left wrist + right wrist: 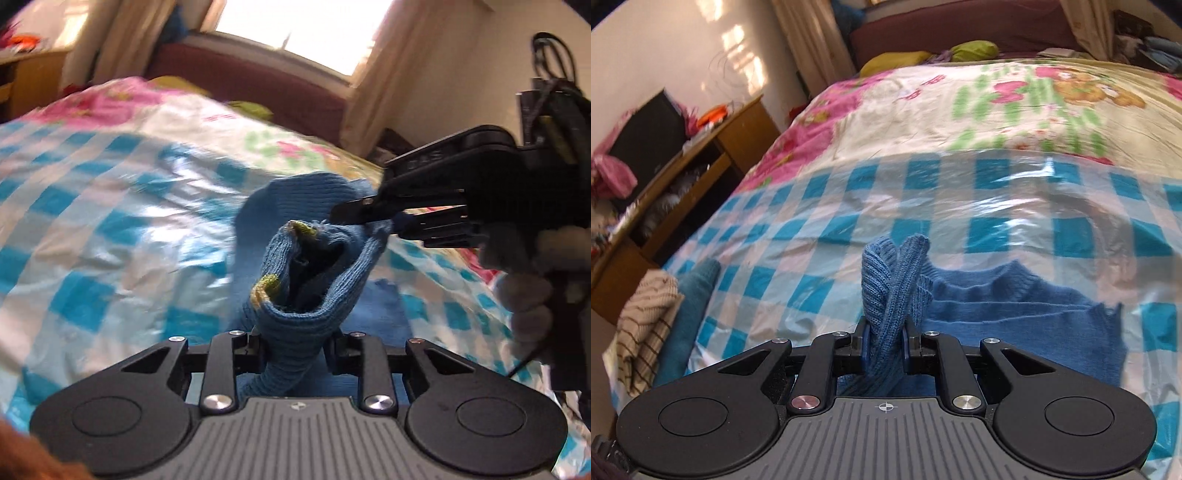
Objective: Fold small clothes
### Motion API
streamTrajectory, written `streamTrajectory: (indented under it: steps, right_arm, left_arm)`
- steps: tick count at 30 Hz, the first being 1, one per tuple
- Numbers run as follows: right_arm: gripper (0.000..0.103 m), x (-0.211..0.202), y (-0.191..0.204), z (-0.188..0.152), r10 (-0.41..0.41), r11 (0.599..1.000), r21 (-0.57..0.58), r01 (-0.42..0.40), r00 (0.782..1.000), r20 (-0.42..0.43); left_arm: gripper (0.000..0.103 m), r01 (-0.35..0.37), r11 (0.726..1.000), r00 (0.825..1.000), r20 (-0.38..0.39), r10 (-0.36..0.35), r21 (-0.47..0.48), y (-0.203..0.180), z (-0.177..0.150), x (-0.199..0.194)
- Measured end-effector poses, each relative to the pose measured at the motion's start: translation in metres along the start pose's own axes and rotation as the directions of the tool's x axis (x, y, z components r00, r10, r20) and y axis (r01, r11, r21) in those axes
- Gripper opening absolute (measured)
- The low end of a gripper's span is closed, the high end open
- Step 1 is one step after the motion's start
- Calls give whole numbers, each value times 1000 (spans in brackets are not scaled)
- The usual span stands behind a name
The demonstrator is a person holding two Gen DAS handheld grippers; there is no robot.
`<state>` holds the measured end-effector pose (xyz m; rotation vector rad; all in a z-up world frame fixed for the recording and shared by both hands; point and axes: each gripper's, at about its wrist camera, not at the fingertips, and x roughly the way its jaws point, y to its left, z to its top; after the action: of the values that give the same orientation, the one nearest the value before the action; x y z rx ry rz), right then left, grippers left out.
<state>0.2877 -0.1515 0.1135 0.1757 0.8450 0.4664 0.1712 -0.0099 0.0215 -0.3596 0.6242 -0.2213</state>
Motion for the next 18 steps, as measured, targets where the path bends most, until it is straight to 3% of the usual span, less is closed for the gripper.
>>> streamTrajectory:
  steps: [6,10,18]
  right_arm:
    - [15,-12,-80,-13,-27,990,135,25,1000,15]
    - [15,-7,-121,-36,-39,974,221,38,999,2]
    - [15,-10,-160,-60,-32,953,301,23,999,26]
  left_arm:
    - [32,21,982,998,-58,-11,190,-61,-12,37]
    - [31,23,947,994,-112,14,321,-87,-37,58]
    - [31,29,902,992,-123,27,430,-117,-58,64]
